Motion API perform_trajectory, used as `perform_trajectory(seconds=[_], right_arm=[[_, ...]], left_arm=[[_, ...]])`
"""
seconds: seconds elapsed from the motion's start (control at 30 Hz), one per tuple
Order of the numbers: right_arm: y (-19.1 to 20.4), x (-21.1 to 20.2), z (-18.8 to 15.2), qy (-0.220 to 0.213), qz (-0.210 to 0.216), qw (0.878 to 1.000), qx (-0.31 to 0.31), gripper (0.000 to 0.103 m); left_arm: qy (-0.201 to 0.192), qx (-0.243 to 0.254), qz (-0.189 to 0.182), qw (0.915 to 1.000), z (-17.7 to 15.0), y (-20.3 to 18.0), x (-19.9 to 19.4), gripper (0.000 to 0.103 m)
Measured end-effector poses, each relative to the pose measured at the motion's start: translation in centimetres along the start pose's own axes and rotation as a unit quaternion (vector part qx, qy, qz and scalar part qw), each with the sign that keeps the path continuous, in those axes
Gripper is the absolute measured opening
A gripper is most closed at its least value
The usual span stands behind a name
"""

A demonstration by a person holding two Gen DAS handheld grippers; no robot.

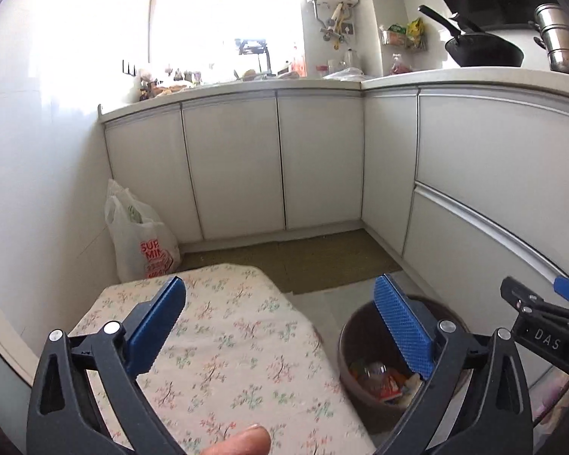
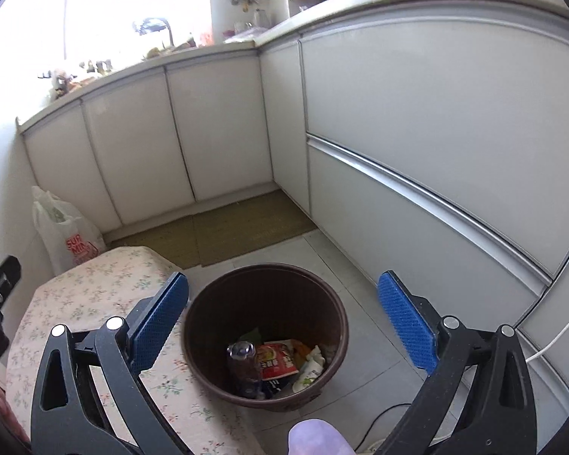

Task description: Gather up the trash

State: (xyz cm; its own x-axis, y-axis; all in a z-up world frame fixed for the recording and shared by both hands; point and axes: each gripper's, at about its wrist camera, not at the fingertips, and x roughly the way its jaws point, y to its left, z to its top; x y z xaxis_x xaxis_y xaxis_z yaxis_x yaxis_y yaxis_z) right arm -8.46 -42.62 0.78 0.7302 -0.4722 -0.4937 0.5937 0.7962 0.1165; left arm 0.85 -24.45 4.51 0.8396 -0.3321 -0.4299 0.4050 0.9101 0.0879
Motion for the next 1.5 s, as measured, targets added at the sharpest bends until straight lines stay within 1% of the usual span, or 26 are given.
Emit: perform_trajectory(seconds=[0.1,0.17,0.23,0.33,0.4,0.47,0.57,0.87,1.2,1.5], right_arm=[[1.9,-3.5,-2.7,-0.021,0.013,1.000,-0.013,0.096],[2.9,-5.3,-4.6,-0.028,0.018,0.999,-0.024,0.096],[3.5,-6.9,-6.0,-0.039,0.021,0.999,-0.031,0.096],[4.2,-8.8,-6.9,-0.064,0.028,0.997,-0.036,0.096],[4.8,-9.3,-7.4,-0.071,0.036,0.996,-0.038,0.096],[5.2,-9.6,-7.5,-0.082,0.040,0.995,-0.037,0.096],[5.9,-9.8,-7.6,-0.095,0.034,0.994,-0.046,0.096],[7.0,-9.3,-8.1,-0.078,0.041,0.994,-0.060,0.096],[7.1,-9.5,-8.2,-0.079,0.048,0.994,-0.064,0.096],[7.1,-9.2,-8.1,-0.068,0.052,0.995,-0.060,0.096]], left_arm=[[0.012,-0.015,0.012,0.9997,-1.7,2.1,-2.7,0.097],[0.009,-0.034,0.011,0.9993,-2.8,3.8,-4.8,0.097],[0.005,-0.045,0.019,0.9988,-4.1,5.0,-6.3,0.097],[0.024,-0.044,0.021,0.9985,-5.4,6.1,-7.1,0.097],[0.036,-0.040,0.015,0.9984,-5.9,6.5,-7.3,0.097],[0.039,-0.036,0.018,0.9984,-6.2,6.7,-7.3,0.097],[0.048,-0.044,0.013,0.9978,-6.8,7.2,-7.1,0.097],[0.065,-0.055,0.008,0.9963,-7.5,7.7,-6.2,0.097],[0.066,-0.053,0.012,0.9963,-7.8,7.6,-6.3,0.097],[0.072,-0.056,0.011,0.9958,-7.8,7.7,-6.1,0.097]])
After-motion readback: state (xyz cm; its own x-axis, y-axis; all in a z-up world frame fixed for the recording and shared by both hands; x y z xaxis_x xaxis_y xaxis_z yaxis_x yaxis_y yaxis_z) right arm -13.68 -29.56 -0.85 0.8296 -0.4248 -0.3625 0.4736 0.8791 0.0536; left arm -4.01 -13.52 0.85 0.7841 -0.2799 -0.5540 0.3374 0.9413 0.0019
